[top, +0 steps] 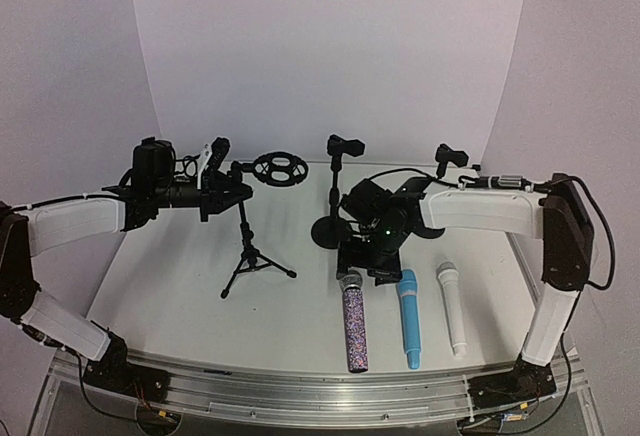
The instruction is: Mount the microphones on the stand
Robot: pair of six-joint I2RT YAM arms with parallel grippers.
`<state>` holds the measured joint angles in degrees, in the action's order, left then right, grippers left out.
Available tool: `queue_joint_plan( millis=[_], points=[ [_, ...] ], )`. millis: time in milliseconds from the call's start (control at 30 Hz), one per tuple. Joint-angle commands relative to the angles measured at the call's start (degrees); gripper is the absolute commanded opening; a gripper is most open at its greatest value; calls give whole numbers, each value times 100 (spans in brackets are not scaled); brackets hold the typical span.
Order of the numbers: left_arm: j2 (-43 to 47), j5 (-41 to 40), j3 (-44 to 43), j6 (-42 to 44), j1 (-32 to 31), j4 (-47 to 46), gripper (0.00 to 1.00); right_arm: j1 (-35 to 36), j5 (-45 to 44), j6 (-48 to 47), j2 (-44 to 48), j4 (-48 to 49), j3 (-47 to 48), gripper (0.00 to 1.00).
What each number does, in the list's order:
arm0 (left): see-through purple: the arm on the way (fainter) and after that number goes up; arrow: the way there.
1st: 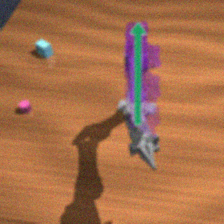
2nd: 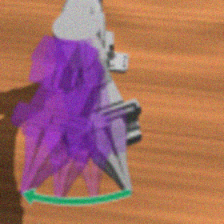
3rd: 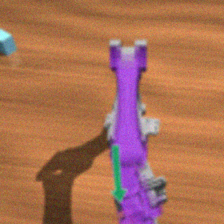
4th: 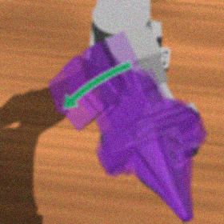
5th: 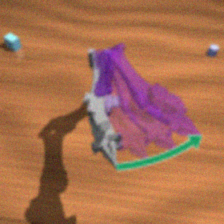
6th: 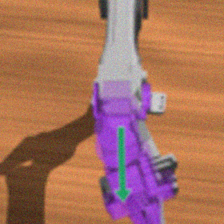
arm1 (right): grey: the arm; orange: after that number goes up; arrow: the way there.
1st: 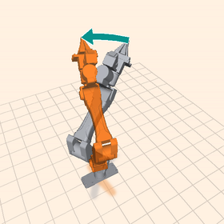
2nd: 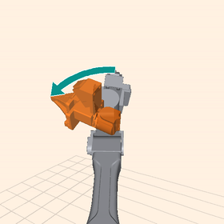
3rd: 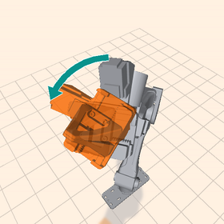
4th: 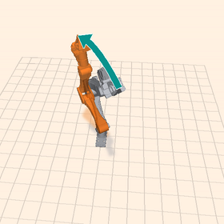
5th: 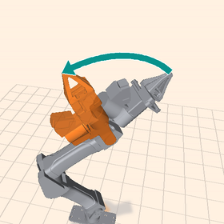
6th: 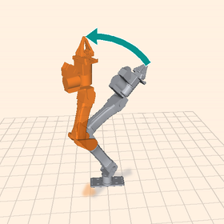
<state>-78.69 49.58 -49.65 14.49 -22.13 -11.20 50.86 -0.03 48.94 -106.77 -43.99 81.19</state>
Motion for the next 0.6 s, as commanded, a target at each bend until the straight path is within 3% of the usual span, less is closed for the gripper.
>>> queue_joint_plan(
  millis=[0,367,500,567],
  points=[
    [-94,284,-202,-125,-43,567,11,114,80,-258,-380,-287,132,83],
    [-58,282,-174,-34,-42,556,14,211,352,-293,-979,-277,264,64],
    [-36,288,-173,-14,-42,545,14,208,319,-343,-1048,-279,243,46],
    [-17,294,-174,29,-36,570,15,211,278,-383,-1007,-279,239,30]
  ],
)
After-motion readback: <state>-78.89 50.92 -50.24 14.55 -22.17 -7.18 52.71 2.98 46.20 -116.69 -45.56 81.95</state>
